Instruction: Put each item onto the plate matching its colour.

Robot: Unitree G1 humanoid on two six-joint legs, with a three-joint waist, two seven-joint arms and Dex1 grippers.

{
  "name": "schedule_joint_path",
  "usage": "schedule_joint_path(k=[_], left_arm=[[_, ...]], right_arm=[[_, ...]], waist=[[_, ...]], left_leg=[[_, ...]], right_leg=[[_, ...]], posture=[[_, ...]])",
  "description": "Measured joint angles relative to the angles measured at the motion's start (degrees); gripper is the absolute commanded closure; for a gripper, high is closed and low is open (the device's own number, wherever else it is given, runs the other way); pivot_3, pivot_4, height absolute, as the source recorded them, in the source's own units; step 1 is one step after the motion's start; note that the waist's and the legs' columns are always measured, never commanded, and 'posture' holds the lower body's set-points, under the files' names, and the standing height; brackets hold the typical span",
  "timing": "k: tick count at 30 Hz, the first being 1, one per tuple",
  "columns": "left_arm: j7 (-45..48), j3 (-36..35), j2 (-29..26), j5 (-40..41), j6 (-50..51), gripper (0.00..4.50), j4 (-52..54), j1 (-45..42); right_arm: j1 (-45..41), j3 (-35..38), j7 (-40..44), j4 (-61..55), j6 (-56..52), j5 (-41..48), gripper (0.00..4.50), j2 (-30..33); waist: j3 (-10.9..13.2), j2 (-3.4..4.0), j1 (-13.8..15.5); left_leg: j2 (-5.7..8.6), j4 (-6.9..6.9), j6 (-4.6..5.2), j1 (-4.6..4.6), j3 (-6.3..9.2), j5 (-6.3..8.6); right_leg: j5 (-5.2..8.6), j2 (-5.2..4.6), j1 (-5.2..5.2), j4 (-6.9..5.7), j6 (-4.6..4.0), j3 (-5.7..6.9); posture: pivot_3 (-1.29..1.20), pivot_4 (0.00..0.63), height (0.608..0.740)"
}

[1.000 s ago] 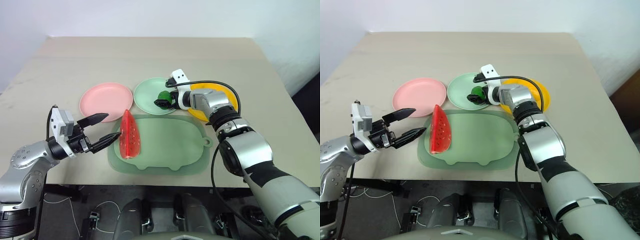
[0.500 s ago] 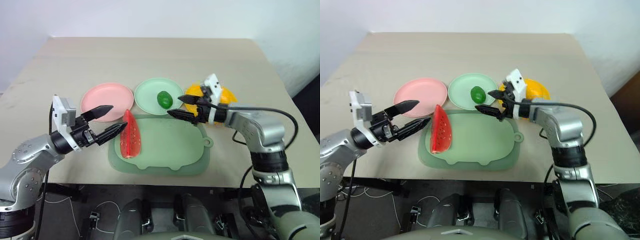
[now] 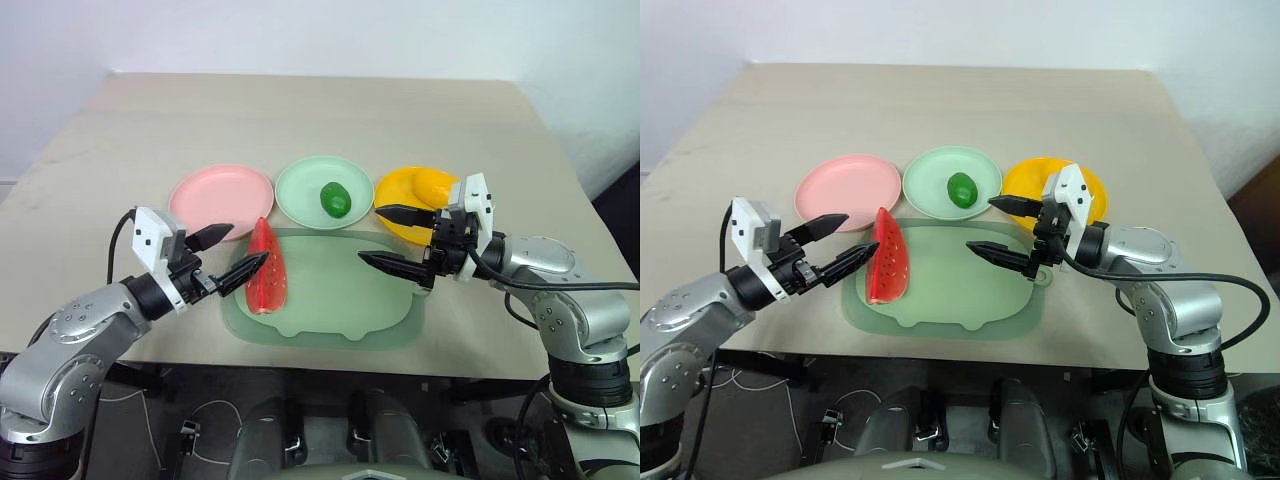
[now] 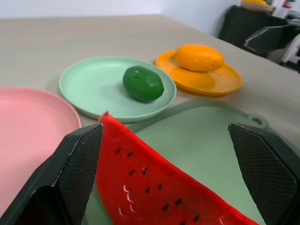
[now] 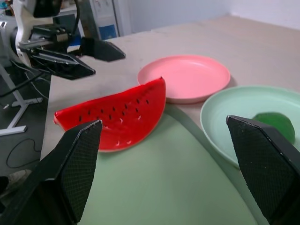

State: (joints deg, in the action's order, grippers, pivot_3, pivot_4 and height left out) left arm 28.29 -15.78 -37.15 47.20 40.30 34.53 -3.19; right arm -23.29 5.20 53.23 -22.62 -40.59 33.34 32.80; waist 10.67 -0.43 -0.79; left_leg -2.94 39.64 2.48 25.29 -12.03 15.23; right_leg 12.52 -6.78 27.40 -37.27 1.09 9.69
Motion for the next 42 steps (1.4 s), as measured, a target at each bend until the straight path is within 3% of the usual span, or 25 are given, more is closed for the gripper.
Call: schedule_joint_path(k=[9, 21, 24, 31, 42], left_arm=[[-12.83, 2.4, 0.02, 4.55, 14.58, 0.0, 2.64, -5.53], [-33.53, 3.45, 7.12, 13.56, 34.28, 0.0, 0.12, -16.03], [-36.18, 3.94, 7.13, 13.28, 38.74, 0.63, -0.78, -18.41], [-37.57, 3.7, 7.94, 12.54, 46.97, 2.77, -1.8, -23.28], [-34.78, 3.17, 7.65, 10.55, 51.75, 3.01, -2.11, -26.11]], right_arm=[[-1.15, -0.59, -1.21, 2.87, 1.83, -0.59, 0.01, 0.1], [-1.45, -2.51, -2.37, 4.39, 2.73, -1.65, 0.01, 0.14], [-1.5, -2.62, -2.93, 4.47, 2.62, -1.6, 0.0, 0.13], [-2.44, -2.61, -4.49, 5.62, 2.23, -1.62, 0.0, 0.12], [-2.52, -2.95, -5.9, 6.16, 2.22, -2.42, 0.0, 0.13]], waist=[[0.0, -0.02, 0.13], [0.01, -0.06, 0.27], [0.01, -0.06, 0.23], [0.0, -0.06, 0.23], [0.0, -0.06, 0.15]], left_leg=[[0.01, 0.17, 0.06, 0.02, 0.09, 0.03], [0.02, 0.37, 0.07, 0.02, 0.22, 0.02], [0.02, 0.37, 0.07, 0.02, 0.22, 0.01], [0.03, 0.39, 0.06, 0.01, 0.23, 0.02], [0.02, 0.38, 0.05, 0.0, 0.23, 0.02]], right_leg=[[-0.01, 0.02, -0.12, 0.0, 0.01, 0.03], [-0.01, 0.03, -0.26, -0.15, 0.03, 0.09], [-0.01, 0.04, -0.24, -0.2, 0.04, 0.09], [-0.01, 0.03, -0.25, -0.22, 0.05, 0.1], [-0.01, 0.03, -0.23, -0.24, 0.04, 0.09]], posture=[[0.0, 0.15, 0.696], [0.0, 0.15, 0.696], [0.0, 0.15, 0.696], [0.0, 0.15, 0.696], [0.0, 0.15, 0.696]])
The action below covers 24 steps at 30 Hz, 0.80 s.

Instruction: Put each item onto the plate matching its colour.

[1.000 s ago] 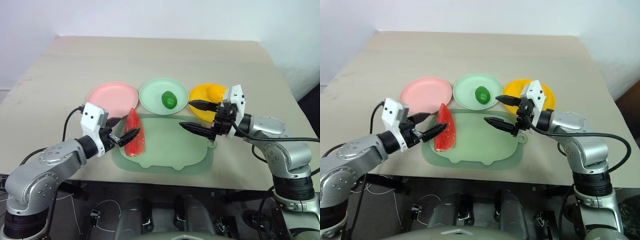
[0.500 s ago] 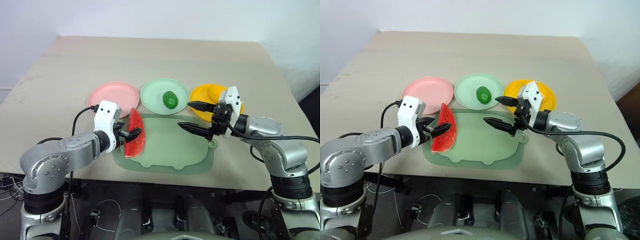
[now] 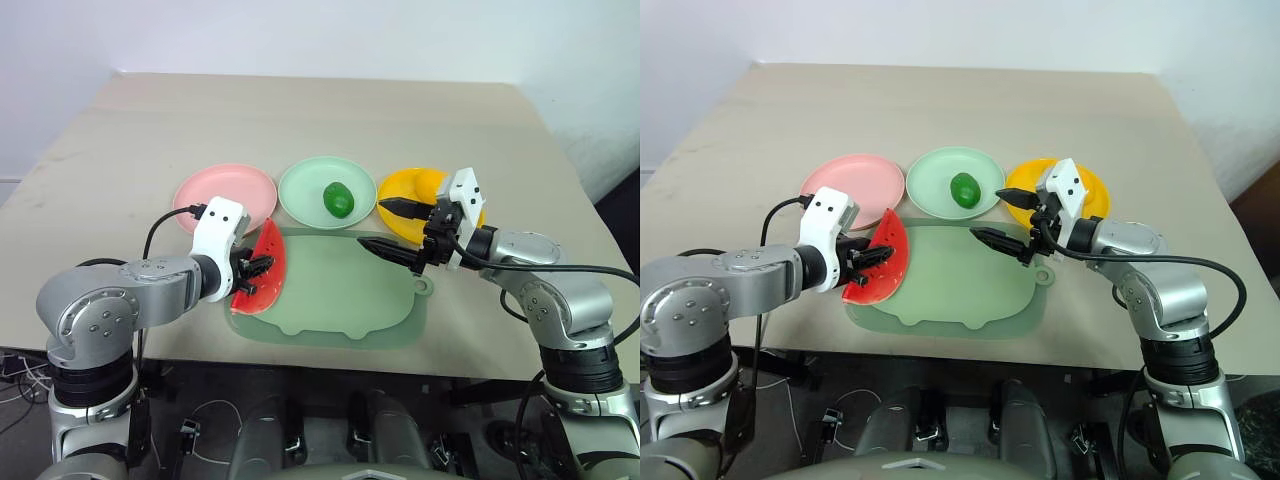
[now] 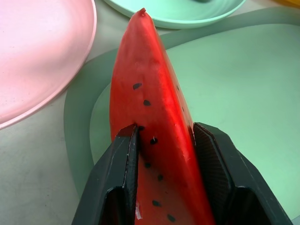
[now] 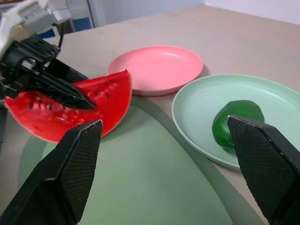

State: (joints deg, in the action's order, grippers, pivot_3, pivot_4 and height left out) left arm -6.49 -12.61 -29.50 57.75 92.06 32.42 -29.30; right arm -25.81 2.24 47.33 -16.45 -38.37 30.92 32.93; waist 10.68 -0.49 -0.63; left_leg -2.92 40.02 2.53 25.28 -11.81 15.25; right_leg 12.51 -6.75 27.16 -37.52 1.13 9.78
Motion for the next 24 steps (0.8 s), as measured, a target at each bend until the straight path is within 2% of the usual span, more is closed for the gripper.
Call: schedule_joint_path(k=[3, 7, 9, 17, 24], left_arm=[[2.6, -1.4, -4.7, 0.35, 0.01, 3.02, -0.64, -3.81], [4.12, -8.14, -7.35, -0.77, -0.23, 3.02, -3.77, -12.89], [4.9, -8.49, -8.37, -3.32, -2.13, 3.02, -7.15, -13.87], [14.11, 3.43, -8.52, -18.48, -20.73, 3.02, -28.64, -13.95], [21.22, 10.74, -4.86, -30.94, -38.84, 3.02, -49.56, -21.54]], right_arm=[[0.03, 0.01, 0.01, -0.26, -0.07, 0.27, 0.0, 0.0], [0.07, -0.54, -0.04, -0.96, -0.06, 0.34, 0.0, -0.05], [0.06, -1.3, -0.38, -1.19, -0.06, 0.34, 0.0, -0.42], [-0.31, -2.95, -1.63, -1.2, -0.09, 0.34, 0.0, -1.81], [-1.32, -3.25, -2.54, -1.18, -0.12, 0.29, 0.0, -1.92]], waist=[[0.07, -0.11, -0.01], [0.06, -0.09, 0.13], [0.06, -0.09, 0.03], [0.07, -0.11, 0.1], [0.07, -0.11, -0.03]], left_leg=[[0.0, 0.02, -0.02, 0.05, 0.0, -0.01], [0.04, 0.0, -0.02, 0.04, -0.01, 0.0], [0.04, -0.01, -0.02, 0.02, -0.01, -0.01], [0.04, 0.0, -0.03, 0.1, -0.08, 0.0], [0.01, -0.01, -0.02, 0.1, -0.1, -0.01]], right_leg=[[0.0, 0.0, 0.08, -0.04, -0.01, 0.0], [0.0, -0.04, 0.04, 0.0, 0.0, 0.0], [0.0, -0.03, 0.04, -0.02, 0.0, 0.0], [0.0, -0.05, 0.16, -0.02, -0.01, 0.0], [0.0, -0.04, 0.19, -0.03, -0.01, 0.0]], posture=[[0.0, 0.15, 0.696], [0.0, 0.15, 0.696], [0.0, 0.15, 0.696], [0.0, 0.15, 0.696], [0.0, 0.15, 0.696]])
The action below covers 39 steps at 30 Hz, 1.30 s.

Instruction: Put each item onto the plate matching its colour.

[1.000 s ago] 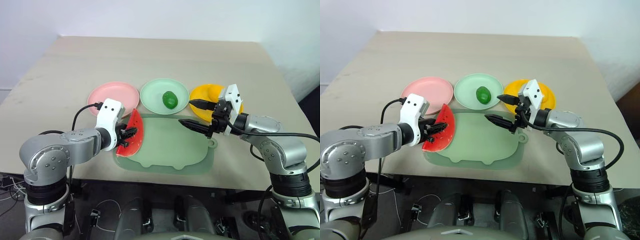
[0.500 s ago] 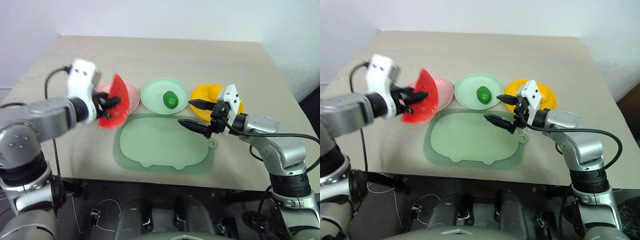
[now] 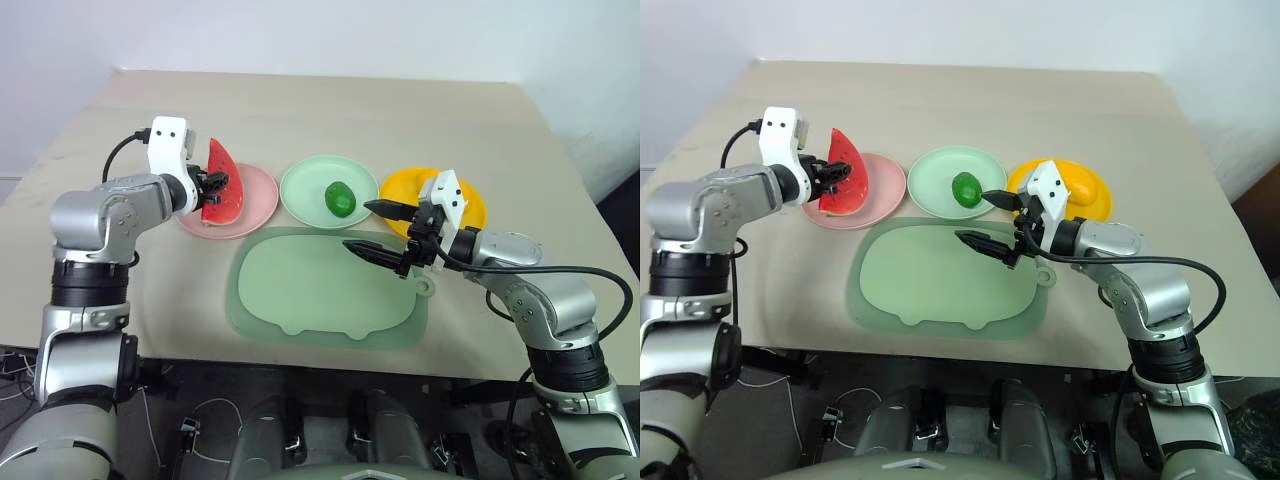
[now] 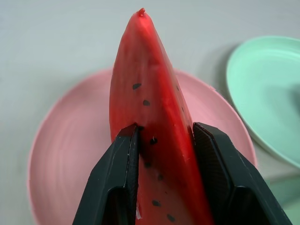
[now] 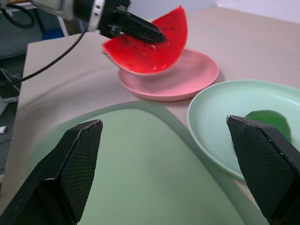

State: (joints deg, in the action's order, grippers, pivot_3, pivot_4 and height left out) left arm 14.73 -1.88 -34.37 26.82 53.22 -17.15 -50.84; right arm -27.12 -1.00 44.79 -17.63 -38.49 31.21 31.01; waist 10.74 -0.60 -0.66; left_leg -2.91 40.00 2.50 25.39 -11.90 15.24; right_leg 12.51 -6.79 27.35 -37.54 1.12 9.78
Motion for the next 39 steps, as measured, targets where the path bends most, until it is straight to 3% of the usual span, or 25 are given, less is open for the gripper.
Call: schedule_joint_path(k=[4, 12, 14, 30, 39], left_arm=[[3.07, 1.68, 2.02, -4.48, -4.64, 3.02, -10.1, -2.37], [6.94, 1.35, 3.94, -7.6, -6.4, 0.43, -13.35, -4.35], [7.36, 1.08, 3.99, -7.83, -6.04, 0.05, -12.51, -4.23], [11.64, -4.49, -4.91, -3.57, 8.57, 0.05, 21.98, 8.69], [25.44, -15.78, -5.52, 2.79, -8.75, 0.05, 35.57, 32.26]], right_arm=[[-0.02, -0.14, -0.57, -0.01, -0.34, 0.02, 0.0, 0.02], [-0.02, -0.13, -1.43, -0.04, -1.14, 0.04, 0.0, 0.36], [-0.02, -0.14, -1.59, -0.07, -1.14, -0.14, 0.0, 0.76], [1.03, -0.05, -1.64, -0.95, -1.26, 0.77, 0.0, 1.69], [2.51, 4.34, -3.78, -2.7, -3.36, 3.64, 0.0, 1.66]], waist=[[0.0, 0.0, -0.11], [0.01, -0.01, -0.1], [0.01, -0.01, -0.13], [0.01, -0.01, -0.17], [0.0, 0.01, 0.09]], left_leg=[[0.0, 0.0, 0.02, 0.02, -0.01, 0.0], [-0.01, 0.03, 0.05, 0.01, -0.01, -0.02], [-0.01, 0.04, 0.08, 0.01, -0.01, -0.04], [-0.02, 0.05, 0.04, -0.02, 0.0, -0.02], [-0.02, 0.04, 0.0, -0.02, 0.01, 0.01]], right_leg=[[0.0, 0.0, 0.02, 0.0, 0.01, 0.0], [0.0, 0.0, 0.01, -0.03, 0.01, 0.0], [0.0, 0.0, 0.01, -0.03, 0.01, 0.0], [0.01, 0.0, -0.01, -0.09, 0.02, -0.01], [0.02, -0.05, -0.02, 0.01, -0.02, -0.01]], posture=[[0.0, 0.15, 0.696], [0.0, 0.15, 0.696], [0.0, 0.15, 0.696], [0.0, 0.15, 0.696], [0.0, 0.15, 0.696]])
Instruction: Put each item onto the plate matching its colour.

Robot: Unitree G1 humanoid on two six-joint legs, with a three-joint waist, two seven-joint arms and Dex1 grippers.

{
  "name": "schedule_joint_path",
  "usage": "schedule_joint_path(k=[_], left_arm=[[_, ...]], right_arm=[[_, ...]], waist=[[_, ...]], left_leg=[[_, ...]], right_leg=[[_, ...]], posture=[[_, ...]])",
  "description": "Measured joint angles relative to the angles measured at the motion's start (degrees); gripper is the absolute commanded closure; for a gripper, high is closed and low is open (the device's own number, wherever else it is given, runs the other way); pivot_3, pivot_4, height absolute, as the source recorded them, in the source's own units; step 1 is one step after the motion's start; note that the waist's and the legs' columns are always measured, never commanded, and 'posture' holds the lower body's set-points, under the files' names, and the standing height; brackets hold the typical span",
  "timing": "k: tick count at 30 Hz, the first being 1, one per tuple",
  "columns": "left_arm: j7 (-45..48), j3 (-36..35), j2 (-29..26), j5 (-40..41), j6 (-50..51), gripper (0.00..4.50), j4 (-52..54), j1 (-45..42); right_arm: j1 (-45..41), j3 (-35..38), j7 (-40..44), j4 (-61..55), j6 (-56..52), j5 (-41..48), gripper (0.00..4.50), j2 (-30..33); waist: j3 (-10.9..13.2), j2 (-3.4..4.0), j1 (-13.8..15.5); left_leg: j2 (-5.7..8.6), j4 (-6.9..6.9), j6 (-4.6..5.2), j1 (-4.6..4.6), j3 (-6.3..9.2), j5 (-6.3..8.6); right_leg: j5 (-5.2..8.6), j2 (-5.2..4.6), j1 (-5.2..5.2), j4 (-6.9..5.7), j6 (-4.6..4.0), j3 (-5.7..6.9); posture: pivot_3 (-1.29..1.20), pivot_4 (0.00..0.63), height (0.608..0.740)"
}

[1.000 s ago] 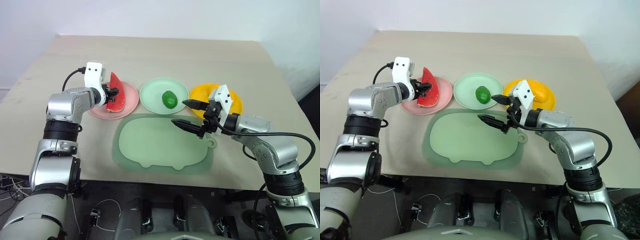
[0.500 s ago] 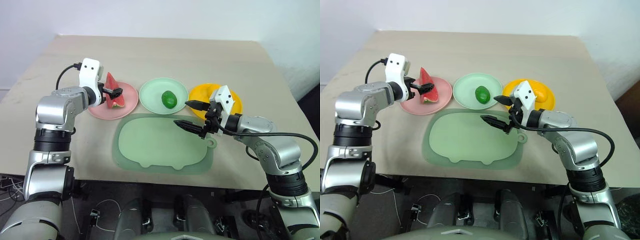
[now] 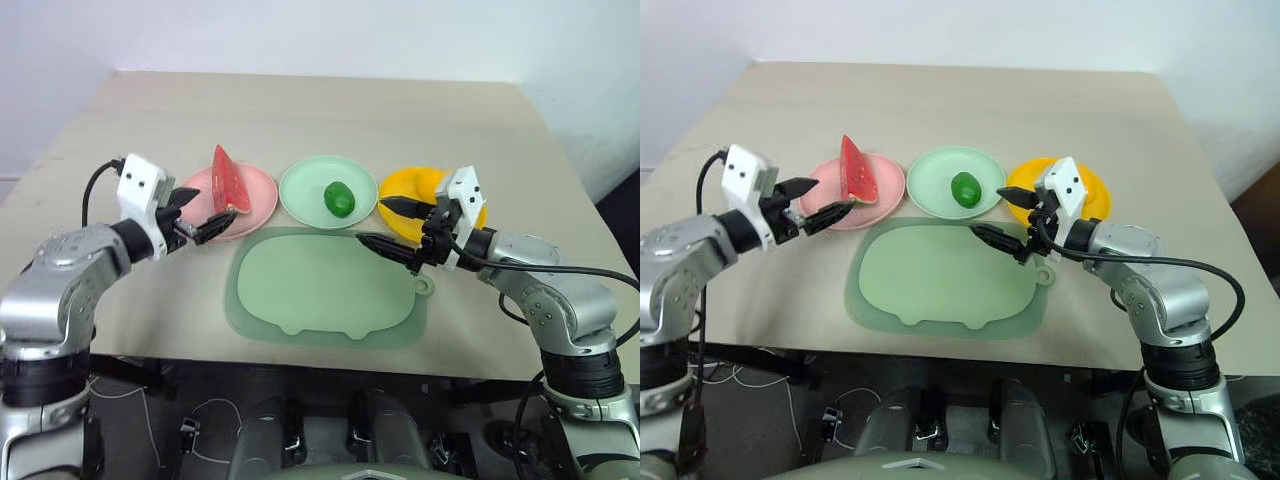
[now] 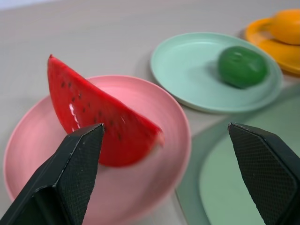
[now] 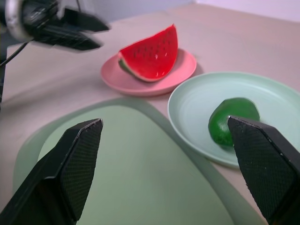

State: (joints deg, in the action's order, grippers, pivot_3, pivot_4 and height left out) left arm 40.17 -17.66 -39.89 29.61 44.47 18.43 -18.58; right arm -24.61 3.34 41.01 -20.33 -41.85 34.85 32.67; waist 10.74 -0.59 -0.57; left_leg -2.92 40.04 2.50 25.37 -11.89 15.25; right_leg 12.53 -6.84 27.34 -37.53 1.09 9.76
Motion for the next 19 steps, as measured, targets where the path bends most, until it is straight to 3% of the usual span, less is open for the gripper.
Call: schedule_joint_path(k=[5, 11, 19], left_arm=[[5.97, -2.35, 2.91, 2.62, -9.55, 0.05, 1.26, 7.42], [10.86, -2.22, 3.8, 2.35, -18.82, 0.05, -2.53, 9.94], [14.31, -1.83, 4.12, 2.35, -24.82, 0.05, -3.73, 15.5]], right_arm=[[3.36, 2.25, -0.14, -1.15, -0.48, 2.32, 0.0, 0.04], [6.34, 1.99, 1.01, -2.8, 0.6, 2.12, 0.0, 0.94], [10.69, 2.2, 2.69, -3.84, 1.97, 1.66, 0.0, 2.67]], waist=[[-0.01, 0.0, 0.03], [-0.01, 0.0, -0.05], [-0.01, 0.01, -0.1]], left_leg=[[0.02, -0.01, 0.02, 0.0, 0.01, 0.02], [0.0, -0.04, 0.05, 0.0, 0.01, 0.04], [-0.01, -0.05, 0.11, 0.01, 0.02, 0.07]], right_leg=[[0.0, -0.03, -0.07, 0.13, -0.05, 0.0], [-0.01, 0.0, -0.05, 0.15, -0.05, 0.0], [0.1, 0.01, -0.04, 0.21, -0.19, 0.0]], posture=[[0.0, 0.15, 0.696], [0.0, 0.15, 0.696], [0.0, 0.15, 0.696]])
